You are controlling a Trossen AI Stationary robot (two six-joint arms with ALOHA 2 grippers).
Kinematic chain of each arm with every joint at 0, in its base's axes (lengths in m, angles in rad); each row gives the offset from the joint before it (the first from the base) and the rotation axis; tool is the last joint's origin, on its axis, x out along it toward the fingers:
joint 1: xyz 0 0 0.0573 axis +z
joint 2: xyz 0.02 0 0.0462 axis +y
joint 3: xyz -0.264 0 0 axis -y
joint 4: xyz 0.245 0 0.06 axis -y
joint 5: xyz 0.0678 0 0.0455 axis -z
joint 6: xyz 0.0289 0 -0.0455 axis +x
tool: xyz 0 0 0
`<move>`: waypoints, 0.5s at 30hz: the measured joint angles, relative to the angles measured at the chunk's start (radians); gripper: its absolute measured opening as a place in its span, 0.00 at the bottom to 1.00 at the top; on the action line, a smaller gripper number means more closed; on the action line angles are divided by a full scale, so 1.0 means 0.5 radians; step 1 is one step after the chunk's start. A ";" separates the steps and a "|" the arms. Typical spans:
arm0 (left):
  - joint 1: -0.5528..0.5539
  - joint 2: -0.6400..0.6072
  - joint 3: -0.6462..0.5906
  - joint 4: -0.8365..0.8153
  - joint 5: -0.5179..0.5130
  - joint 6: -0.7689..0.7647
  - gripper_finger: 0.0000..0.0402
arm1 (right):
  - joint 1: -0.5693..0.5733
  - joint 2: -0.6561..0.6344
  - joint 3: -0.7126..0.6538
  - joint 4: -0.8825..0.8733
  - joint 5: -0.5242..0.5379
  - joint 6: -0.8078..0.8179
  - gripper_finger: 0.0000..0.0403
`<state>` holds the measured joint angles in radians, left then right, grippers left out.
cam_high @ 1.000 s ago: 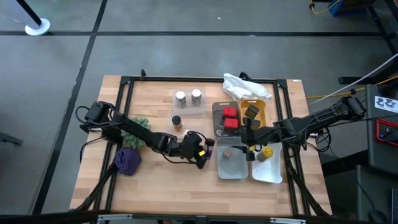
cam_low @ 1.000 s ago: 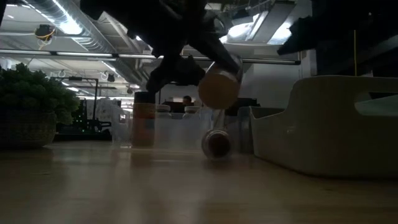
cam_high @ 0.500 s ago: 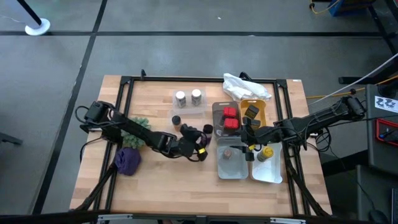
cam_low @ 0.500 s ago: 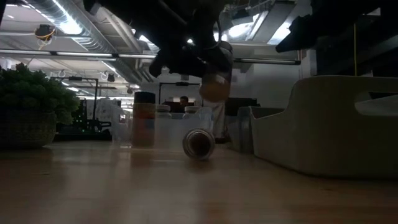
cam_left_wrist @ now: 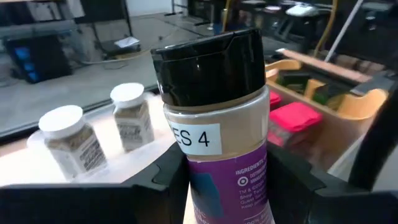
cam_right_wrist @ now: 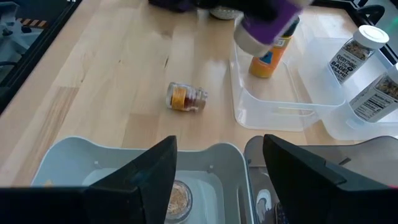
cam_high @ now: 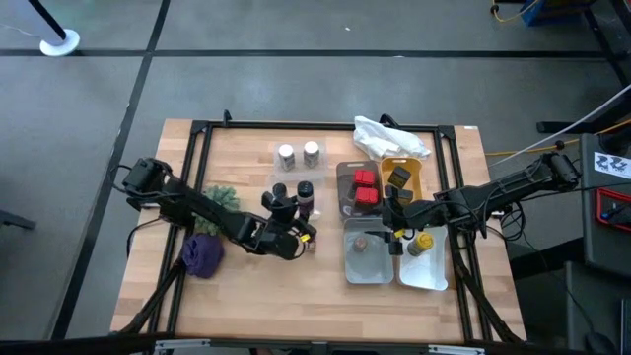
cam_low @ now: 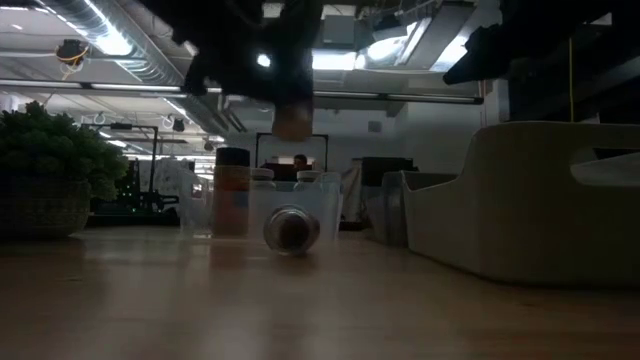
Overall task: Sort spices by type
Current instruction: Put the purple seasoning bottle into the bottom transparent bin
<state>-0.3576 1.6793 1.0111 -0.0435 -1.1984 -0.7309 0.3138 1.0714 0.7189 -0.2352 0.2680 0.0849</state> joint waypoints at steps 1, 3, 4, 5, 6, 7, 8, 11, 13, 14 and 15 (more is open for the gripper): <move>0.012 0.016 -0.020 0.000 -0.002 -0.034 0.38 | 0.000 0.000 0.000 0.000 0.000 0.000 0.59; 0.040 0.052 -0.060 0.002 -0.021 -0.094 0.38 | 0.000 0.000 0.000 0.000 0.000 0.000 0.59; 0.053 0.072 -0.081 0.006 -0.040 -0.128 0.38 | 0.000 0.000 0.000 0.000 0.000 0.000 0.59; 0.066 0.096 -0.099 0.009 -0.063 -0.159 0.39 | 0.000 0.000 0.000 0.000 0.000 0.000 0.59; 0.079 0.120 -0.114 0.016 -0.083 -0.193 0.39 | 0.000 0.000 0.000 0.001 0.000 0.000 0.59; 0.095 0.147 -0.121 0.014 -0.093 -0.200 0.39 | 0.000 0.000 0.000 -0.001 0.000 0.000 0.59; 0.108 0.171 -0.124 0.014 -0.102 -0.200 0.39 | 0.000 0.000 0.000 -0.001 0.000 0.000 0.59; 0.146 0.250 -0.124 0.065 -0.117 -0.195 0.39 | 0.000 0.001 0.000 0.001 0.000 0.000 0.59; 0.168 0.309 -0.124 0.108 -0.118 -0.200 0.39 | 0.000 0.001 0.000 0.001 0.001 -0.001 0.59; 0.177 0.336 -0.124 0.117 -0.117 -0.198 0.39 | 0.000 0.001 0.000 0.003 0.001 -0.001 0.59; 0.186 0.360 -0.124 0.124 -0.118 -0.196 0.40 | 0.000 0.001 0.000 0.001 0.001 -0.001 0.59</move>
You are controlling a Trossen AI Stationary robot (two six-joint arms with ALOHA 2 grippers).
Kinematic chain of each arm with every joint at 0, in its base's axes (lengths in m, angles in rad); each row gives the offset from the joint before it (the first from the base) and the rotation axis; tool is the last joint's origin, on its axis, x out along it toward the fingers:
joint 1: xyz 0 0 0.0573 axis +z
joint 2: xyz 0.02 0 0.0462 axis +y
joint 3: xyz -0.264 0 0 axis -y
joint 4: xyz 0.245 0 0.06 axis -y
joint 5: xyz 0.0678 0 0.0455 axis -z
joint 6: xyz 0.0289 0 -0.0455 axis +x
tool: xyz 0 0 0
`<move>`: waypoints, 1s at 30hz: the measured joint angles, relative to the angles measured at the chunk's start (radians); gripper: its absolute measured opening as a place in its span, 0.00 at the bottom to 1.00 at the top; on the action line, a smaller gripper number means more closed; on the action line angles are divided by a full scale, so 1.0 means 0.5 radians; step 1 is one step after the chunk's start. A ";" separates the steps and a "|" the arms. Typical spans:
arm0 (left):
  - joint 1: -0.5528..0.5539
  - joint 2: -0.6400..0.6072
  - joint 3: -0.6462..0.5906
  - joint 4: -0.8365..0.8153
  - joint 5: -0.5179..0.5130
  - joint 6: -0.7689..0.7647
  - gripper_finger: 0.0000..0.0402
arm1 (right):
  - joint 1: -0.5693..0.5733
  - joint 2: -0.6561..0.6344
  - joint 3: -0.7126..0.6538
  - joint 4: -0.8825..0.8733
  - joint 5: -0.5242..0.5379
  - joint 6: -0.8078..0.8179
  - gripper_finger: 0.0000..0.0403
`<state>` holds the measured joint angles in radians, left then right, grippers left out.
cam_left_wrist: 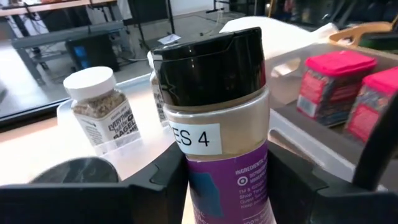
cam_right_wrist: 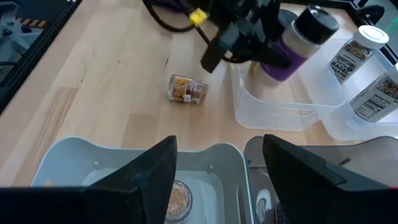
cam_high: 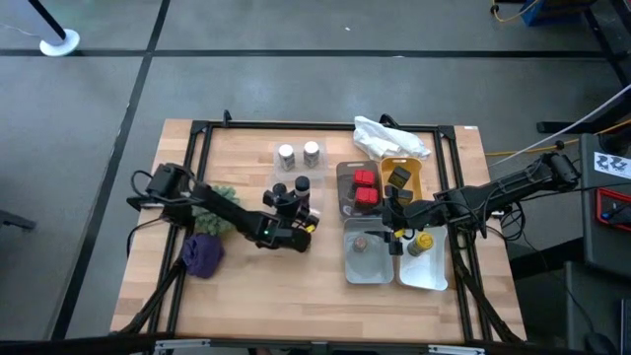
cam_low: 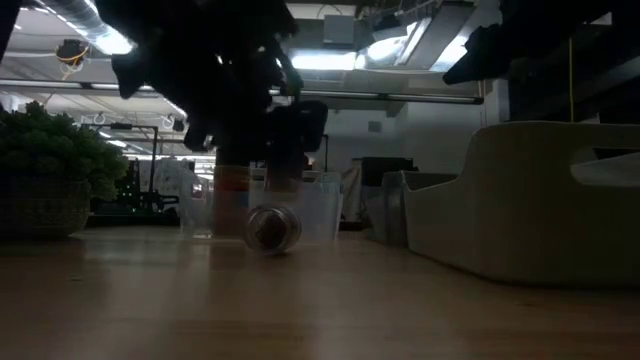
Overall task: Sort spices by type
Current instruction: Put the purple seasoning bottle into the bottom transparent bin
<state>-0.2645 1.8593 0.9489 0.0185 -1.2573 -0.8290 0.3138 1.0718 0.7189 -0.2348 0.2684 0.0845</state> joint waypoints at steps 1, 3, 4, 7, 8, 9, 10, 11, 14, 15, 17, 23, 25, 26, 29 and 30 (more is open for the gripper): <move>0.005 0.017 0.000 0.001 0.000 0.000 0.40 | 0.000 0.000 0.000 0.001 0.000 0.000 0.59; 0.016 0.048 0.000 0.010 -0.005 -0.017 0.40 | 0.000 0.000 0.000 0.001 0.000 0.000 0.59; 0.023 0.065 0.000 0.022 -0.008 -0.026 0.40 | 0.000 0.000 0.000 0.001 0.000 0.000 0.59; 0.035 0.109 0.000 0.096 -0.011 0.001 0.40 | 0.000 0.000 0.000 0.000 0.000 -0.008 0.59; 0.037 0.120 0.000 0.118 -0.011 0.008 0.40 | 0.000 0.000 0.000 0.001 0.000 -0.010 0.59; 0.041 0.136 0.000 0.143 -0.013 0.011 0.40 | 0.000 0.000 0.000 0.000 0.000 -0.012 0.59; 0.045 0.147 0.000 0.159 -0.011 0.011 0.40 | 0.000 0.000 0.000 0.001 0.000 -0.012 0.59; 0.047 0.163 0.000 0.170 -0.010 0.005 0.41 | 0.000 0.000 0.000 0.000 0.000 -0.012 0.59; 0.049 0.204 0.000 0.204 -0.009 -0.002 0.42 | 0.000 0.000 0.000 -0.003 0.000 -0.012 0.59; 0.049 0.213 0.000 0.204 -0.007 -0.002 0.43 | 0.000 0.000 0.000 -0.001 0.000 -0.013 0.59; 0.049 0.236 0.000 0.207 -0.007 -0.002 0.43 | 0.000 0.000 0.000 -0.002 0.000 -0.014 0.59; 0.055 0.259 0.000 0.214 0.013 -0.007 0.43 | 0.000 0.000 0.000 -0.002 0.000 -0.021 0.59; 0.061 0.259 0.000 0.214 0.024 -0.045 0.43 | 0.000 0.000 0.000 -0.002 0.000 -0.021 0.59; 0.065 0.259 0.000 0.212 0.027 -0.059 0.43 | 0.000 0.000 0.000 -0.002 0.000 -0.021 0.59; 0.083 0.259 0.000 0.213 0.064 -0.098 0.43 | 0.000 0.000 0.000 -0.002 0.000 -0.022 0.59; 0.092 0.259 0.001 0.216 0.093 -0.101 0.43 | 0.000 0.000 0.000 -0.002 0.000 -0.022 0.59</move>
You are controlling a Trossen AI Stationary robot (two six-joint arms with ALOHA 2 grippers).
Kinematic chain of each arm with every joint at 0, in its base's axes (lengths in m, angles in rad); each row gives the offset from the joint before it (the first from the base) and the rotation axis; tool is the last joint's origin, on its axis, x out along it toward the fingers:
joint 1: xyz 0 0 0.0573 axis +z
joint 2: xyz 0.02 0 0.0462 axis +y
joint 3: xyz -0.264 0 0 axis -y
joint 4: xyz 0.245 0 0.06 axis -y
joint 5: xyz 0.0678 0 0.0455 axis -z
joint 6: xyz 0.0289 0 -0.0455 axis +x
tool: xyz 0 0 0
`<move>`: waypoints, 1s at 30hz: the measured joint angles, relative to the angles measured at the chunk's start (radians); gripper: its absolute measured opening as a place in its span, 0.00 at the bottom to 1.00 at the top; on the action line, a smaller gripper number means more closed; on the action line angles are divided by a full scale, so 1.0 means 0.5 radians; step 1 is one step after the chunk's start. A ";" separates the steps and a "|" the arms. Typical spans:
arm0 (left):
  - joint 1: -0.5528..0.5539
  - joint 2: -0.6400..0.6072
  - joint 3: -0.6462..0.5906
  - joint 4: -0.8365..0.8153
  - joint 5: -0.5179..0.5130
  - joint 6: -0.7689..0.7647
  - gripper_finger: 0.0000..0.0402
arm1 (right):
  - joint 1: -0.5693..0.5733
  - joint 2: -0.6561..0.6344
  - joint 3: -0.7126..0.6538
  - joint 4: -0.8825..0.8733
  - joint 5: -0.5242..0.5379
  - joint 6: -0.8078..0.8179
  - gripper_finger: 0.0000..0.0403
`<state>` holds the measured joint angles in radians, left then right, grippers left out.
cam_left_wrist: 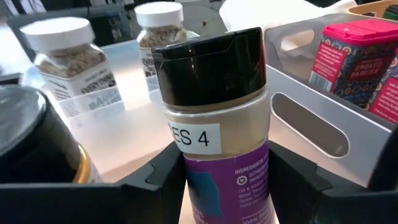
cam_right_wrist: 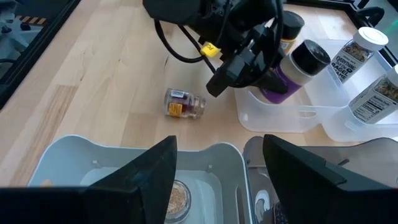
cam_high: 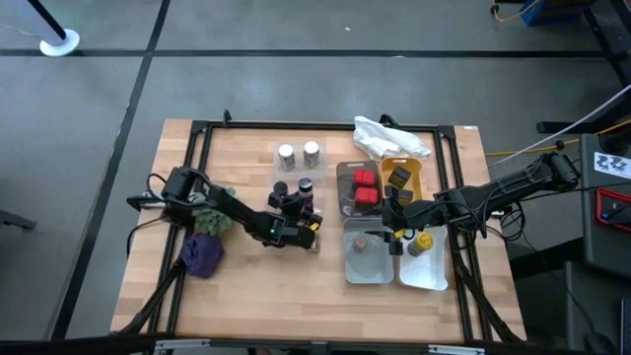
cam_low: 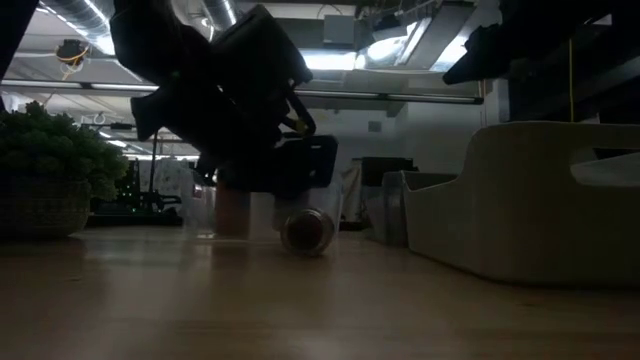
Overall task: Sort spices by type
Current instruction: Put the purple seasoning bottle into the bottom transparent bin
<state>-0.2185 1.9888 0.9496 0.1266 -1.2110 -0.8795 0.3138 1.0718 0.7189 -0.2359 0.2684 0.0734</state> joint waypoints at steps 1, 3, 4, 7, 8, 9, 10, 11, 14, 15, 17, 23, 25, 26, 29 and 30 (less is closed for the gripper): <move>0.010 -0.002 0.001 0.004 0.036 0.000 0.43 | 0.000 0.000 0.000 0.000 0.000 0.000 0.59; 0.027 -0.004 0.003 0.010 0.114 -0.011 0.43 | 0.000 0.000 0.000 -0.001 0.000 0.000 0.59; 0.035 -0.006 0.004 0.009 0.145 -0.025 0.43 | 0.000 0.000 0.000 -0.001 0.000 0.000 0.59; 0.047 -0.007 0.004 0.008 0.190 -0.073 0.43 | 0.000 0.000 0.000 -0.001 0.000 0.000 0.59; 0.048 -0.007 0.004 0.008 0.194 -0.075 0.43 | 0.000 0.000 0.000 0.000 0.000 0.000 0.59; 0.048 -0.007 0.004 0.007 0.195 -0.074 0.43 | 0.000 0.000 0.000 0.000 0.000 0.000 0.59; 0.048 -0.007 0.004 0.006 0.199 -0.074 0.43 | -0.001 0.000 0.000 0.000 0.000 0.000 0.59; 0.048 -0.007 0.004 0.006 0.203 -0.075 0.43 | 0.000 0.000 0.000 0.000 0.000 0.000 0.59; 0.044 -0.007 0.004 0.004 0.213 -0.062 0.43 | 0.000 0.000 0.000 0.000 0.000 -0.001 0.59; 0.044 -0.007 0.004 0.003 0.216 -0.058 0.43 | 0.000 0.000 0.000 0.000 0.000 -0.001 0.59; 0.044 -0.007 0.004 0.002 0.219 -0.060 0.43 | 0.000 0.000 0.000 0.000 0.000 -0.001 0.59; 0.044 -0.006 0.002 -0.002 0.227 -0.049 0.43 | -0.001 0.000 0.000 -0.001 0.000 -0.001 0.59; 0.044 -0.006 0.002 -0.002 0.227 -0.048 0.43 | 0.000 0.000 0.000 -0.001 0.000 -0.001 0.59; 0.044 -0.006 0.002 -0.002 0.224 -0.048 0.43 | 0.000 0.000 0.000 -0.001 0.000 -0.002 0.59; 0.044 -0.004 0.002 -0.001 0.214 -0.051 0.43 | 0.000 0.000 0.000 -0.001 0.000 -0.002 0.59; 0.044 -0.003 0.002 -0.001 0.214 -0.057 0.43 | 0.000 0.000 0.000 -0.001 0.000 -0.002 0.59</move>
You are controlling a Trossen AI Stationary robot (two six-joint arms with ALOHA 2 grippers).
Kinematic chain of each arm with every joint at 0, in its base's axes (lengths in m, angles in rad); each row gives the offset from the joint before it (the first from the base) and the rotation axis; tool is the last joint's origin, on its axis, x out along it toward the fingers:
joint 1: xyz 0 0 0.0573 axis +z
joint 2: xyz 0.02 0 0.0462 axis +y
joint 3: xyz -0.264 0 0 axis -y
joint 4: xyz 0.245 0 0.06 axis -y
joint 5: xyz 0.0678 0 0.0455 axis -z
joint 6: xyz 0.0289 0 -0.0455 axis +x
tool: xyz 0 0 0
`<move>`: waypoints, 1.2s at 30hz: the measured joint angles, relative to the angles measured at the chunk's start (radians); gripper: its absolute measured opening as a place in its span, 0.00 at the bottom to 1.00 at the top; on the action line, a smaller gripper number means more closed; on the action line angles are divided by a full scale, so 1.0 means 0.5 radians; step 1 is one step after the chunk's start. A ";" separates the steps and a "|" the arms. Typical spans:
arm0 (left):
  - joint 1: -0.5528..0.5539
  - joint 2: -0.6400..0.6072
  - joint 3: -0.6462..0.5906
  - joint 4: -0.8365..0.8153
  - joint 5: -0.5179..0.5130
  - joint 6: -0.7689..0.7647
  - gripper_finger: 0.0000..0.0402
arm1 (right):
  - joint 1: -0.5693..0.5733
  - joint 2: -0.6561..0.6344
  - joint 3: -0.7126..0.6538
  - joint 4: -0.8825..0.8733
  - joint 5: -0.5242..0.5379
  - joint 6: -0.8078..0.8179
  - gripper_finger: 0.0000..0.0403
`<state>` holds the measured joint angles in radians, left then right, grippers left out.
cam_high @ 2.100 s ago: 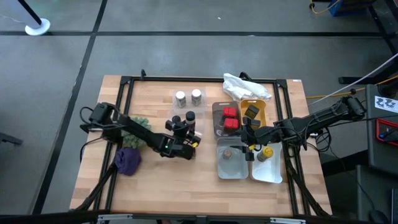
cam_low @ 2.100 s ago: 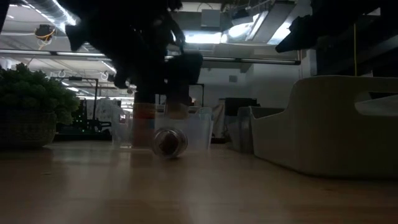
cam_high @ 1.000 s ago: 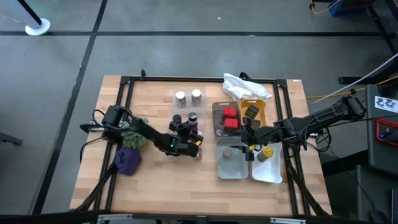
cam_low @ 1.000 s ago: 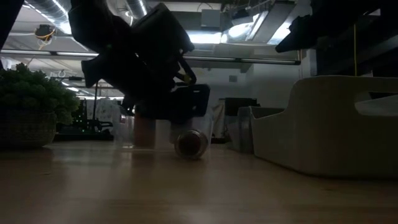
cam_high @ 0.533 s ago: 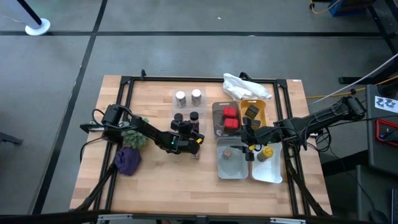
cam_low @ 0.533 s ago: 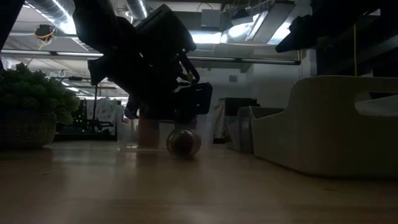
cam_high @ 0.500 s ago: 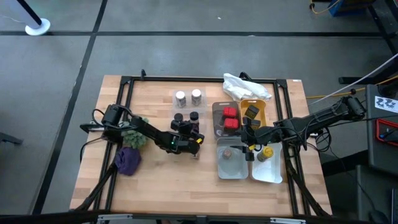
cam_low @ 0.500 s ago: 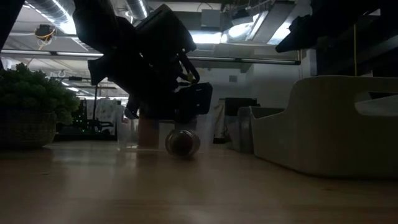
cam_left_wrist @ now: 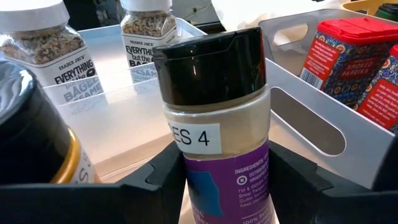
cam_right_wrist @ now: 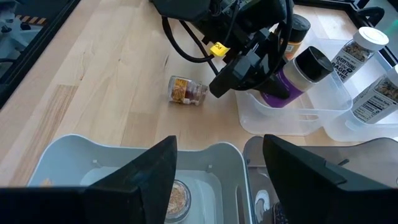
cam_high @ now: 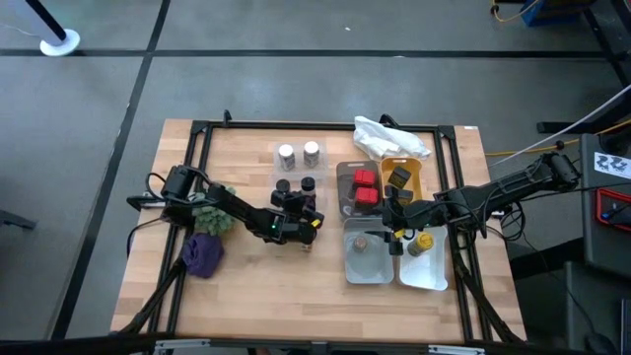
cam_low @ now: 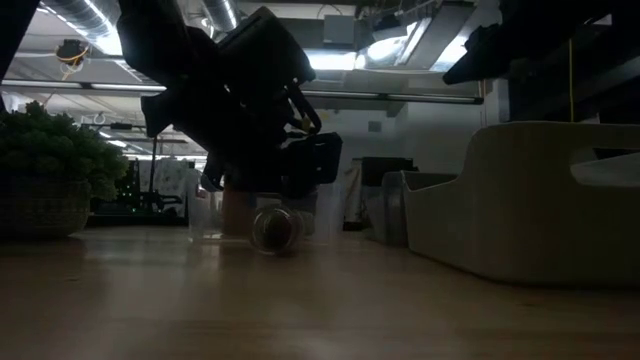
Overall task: Sort spices by type
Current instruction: Put the purple seasoning bottle into the bottom transparent bin
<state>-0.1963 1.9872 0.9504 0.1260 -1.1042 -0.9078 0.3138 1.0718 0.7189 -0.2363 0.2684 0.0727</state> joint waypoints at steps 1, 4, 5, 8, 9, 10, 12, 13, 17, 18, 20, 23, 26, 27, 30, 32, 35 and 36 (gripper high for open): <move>0.000 0.000 0.000 -0.001 0.000 -0.010 0.43 | 0.000 0.000 0.000 0.000 0.000 0.000 0.59; 0.000 0.000 -0.001 -0.001 -0.002 -0.011 0.44 | 0.000 0.000 0.000 0.000 0.000 0.000 0.59; 0.000 0.000 -0.001 -0.001 -0.002 -0.005 0.45 | -0.001 0.000 0.000 0.000 0.000 -0.001 0.59; 0.000 0.001 -0.001 -0.001 -0.002 -0.004 0.49 | 0.000 0.000 0.000 0.000 0.000 -0.001 0.59; 0.000 0.001 -0.001 -0.001 -0.002 -0.004 0.51 | 0.000 0.000 0.000 0.000 0.000 -0.001 0.59; 0.000 0.001 -0.002 -0.001 -0.002 -0.004 0.53 | 0.000 0.000 0.000 0.000 0.000 -0.001 0.59; 0.000 0.001 -0.002 -0.001 -0.002 -0.005 0.56 | 0.000 0.000 0.000 0.000 0.000 -0.001 0.59; 0.000 0.001 -0.002 0.000 0.001 -0.012 0.57 | -0.001 0.000 0.000 0.000 0.000 -0.001 0.59; -0.010 0.001 -0.002 -0.004 0.008 -0.041 0.60 | 0.000 0.000 0.000 0.000 0.000 -0.001 0.59; -0.015 0.001 -0.002 -0.003 0.008 -0.039 0.60 | -0.001 0.000 0.000 -0.001 0.000 -0.001 0.59; -0.032 0.002 -0.002 -0.001 0.007 -0.032 0.60 | -0.001 0.000 0.000 -0.001 0.000 -0.001 0.59; -0.062 0.005 -0.004 -0.005 0.014 -0.029 0.60 | -0.001 0.000 0.000 -0.002 0.000 -0.001 0.59; -0.085 0.008 -0.005 -0.013 0.017 -0.012 0.60 | -0.001 0.000 0.000 -0.002 0.000 -0.001 0.59; -0.089 0.009 -0.005 -0.012 0.016 -0.012 0.60 | 0.000 0.000 0.000 -0.002 0.000 -0.001 0.59; -0.093 0.009 -0.005 -0.011 0.010 -0.012 0.60 | -0.001 0.000 0.000 -0.002 0.000 -0.001 0.59; -0.092 0.009 -0.005 -0.010 0.006 -0.013 0.60 | 0.000 0.000 0.000 -0.002 0.000 -0.001 0.59; -0.092 0.009 -0.005 -0.009 0.003 -0.013 0.60 | 0.000 0.000 0.000 -0.002 0.000 -0.001 0.59; -0.092 0.009 -0.005 -0.008 0.002 -0.014 0.60 | 0.000 0.000 0.000 -0.002 0.000 -0.001 0.59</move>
<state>-0.2420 1.9915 0.9478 0.1219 -1.1034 -0.9146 0.3137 1.0718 0.7189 -0.2375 0.2684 0.0723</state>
